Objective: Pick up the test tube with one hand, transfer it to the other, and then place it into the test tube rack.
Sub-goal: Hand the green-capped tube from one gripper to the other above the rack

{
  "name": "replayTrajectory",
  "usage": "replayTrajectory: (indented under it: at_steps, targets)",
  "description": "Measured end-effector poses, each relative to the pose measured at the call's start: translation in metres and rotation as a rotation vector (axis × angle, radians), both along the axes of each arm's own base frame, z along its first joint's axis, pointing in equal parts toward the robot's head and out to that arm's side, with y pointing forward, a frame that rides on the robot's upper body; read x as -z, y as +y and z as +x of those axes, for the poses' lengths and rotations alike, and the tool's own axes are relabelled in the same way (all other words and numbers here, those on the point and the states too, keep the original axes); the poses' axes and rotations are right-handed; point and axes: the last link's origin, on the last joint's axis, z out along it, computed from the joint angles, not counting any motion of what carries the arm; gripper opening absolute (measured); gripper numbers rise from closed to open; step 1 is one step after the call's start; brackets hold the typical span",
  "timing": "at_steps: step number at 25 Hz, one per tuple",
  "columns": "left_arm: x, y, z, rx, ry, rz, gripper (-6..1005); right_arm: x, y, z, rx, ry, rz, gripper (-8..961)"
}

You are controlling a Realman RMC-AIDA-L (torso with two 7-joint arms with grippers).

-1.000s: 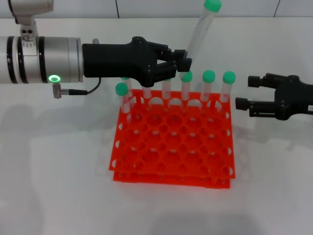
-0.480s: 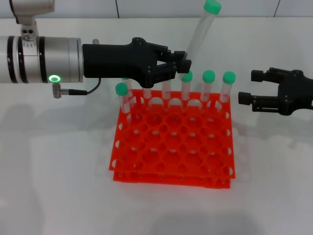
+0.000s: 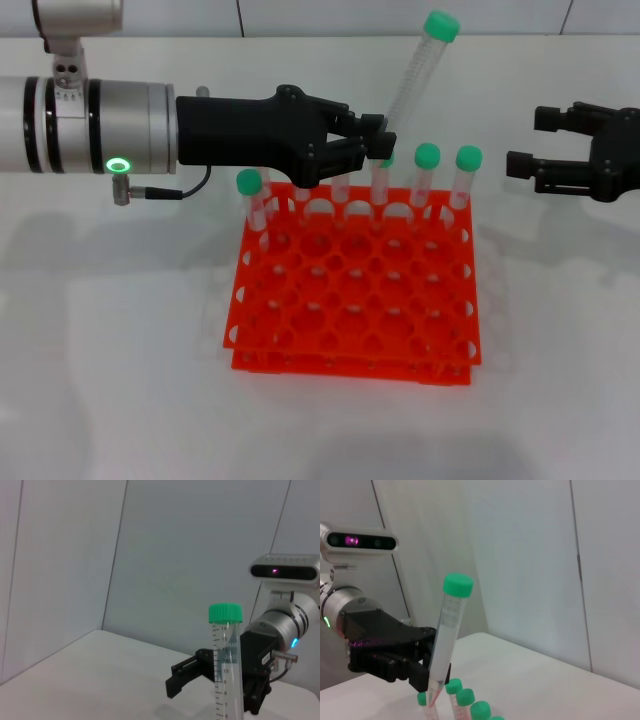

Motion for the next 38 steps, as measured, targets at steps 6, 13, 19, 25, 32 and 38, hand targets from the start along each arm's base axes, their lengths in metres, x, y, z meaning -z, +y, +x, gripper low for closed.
replayTrajectory:
  at_steps: [6,13,19,25,32,38]
  targets:
    - [0.001,-0.001,-0.002,-0.010,-0.002,-0.001,191,-0.014,-0.007,0.001,-0.010,0.010,0.006,830]
    - [0.002,-0.002,-0.003,-0.013,0.000,-0.003,192,-0.023,-0.013,-0.001,-0.024,0.053,0.007,829]
    - [0.006,-0.004,-0.005,-0.022,0.006,-0.014,192,-0.020,-0.011,-0.008,-0.047,0.063,-0.005,829]
    - [0.008,-0.006,-0.005,-0.025,0.003,-0.018,191,-0.018,-0.009,-0.015,-0.067,0.066,-0.007,830]
    - [0.011,-0.008,-0.006,-0.029,0.003,-0.026,192,-0.017,-0.004,-0.025,-0.096,0.077,-0.010,827]
    - [0.013,-0.010,-0.007,-0.034,0.007,-0.038,191,-0.016,-0.002,-0.029,-0.111,0.083,-0.011,824]
